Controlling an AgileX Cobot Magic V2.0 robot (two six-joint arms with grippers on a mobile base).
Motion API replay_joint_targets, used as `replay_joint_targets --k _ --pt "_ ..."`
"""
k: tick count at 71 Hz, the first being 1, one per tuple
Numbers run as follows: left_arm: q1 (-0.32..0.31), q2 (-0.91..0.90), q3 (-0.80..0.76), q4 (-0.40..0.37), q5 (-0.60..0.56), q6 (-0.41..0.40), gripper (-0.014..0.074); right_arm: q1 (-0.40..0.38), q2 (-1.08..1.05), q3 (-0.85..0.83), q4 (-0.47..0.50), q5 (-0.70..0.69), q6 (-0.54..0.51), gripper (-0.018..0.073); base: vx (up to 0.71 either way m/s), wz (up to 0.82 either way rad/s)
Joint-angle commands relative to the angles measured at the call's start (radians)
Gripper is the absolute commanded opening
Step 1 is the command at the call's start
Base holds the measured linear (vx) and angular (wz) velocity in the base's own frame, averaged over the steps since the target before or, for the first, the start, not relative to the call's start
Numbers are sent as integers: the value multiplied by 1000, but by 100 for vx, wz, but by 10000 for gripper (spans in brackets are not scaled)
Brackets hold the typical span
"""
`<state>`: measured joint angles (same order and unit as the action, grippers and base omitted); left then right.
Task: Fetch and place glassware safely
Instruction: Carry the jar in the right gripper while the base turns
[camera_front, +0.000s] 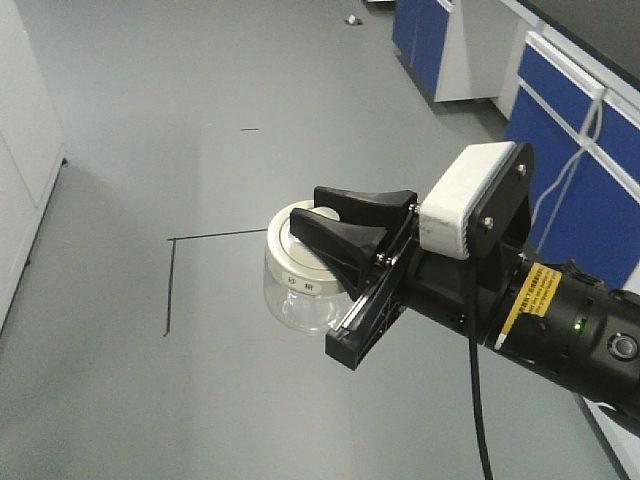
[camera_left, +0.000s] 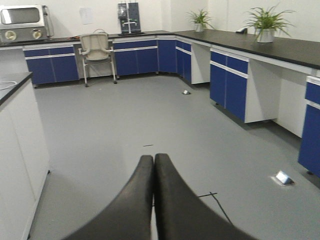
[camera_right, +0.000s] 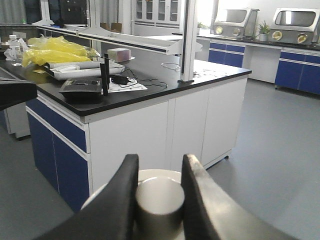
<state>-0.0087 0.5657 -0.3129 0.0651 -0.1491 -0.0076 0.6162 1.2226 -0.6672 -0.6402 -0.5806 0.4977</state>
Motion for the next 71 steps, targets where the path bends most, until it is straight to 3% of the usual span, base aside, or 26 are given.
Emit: replay_joint_targets --k 1,71 --pt "-6 -2 -26 -7 -71 -10 -7 1 -32 -31 26 -90 -3 -3 16 25" --pt "-6 -2 -26 -7 -71 -10 -7 1 -32 -31 26 -89 -3 -3 31 10"
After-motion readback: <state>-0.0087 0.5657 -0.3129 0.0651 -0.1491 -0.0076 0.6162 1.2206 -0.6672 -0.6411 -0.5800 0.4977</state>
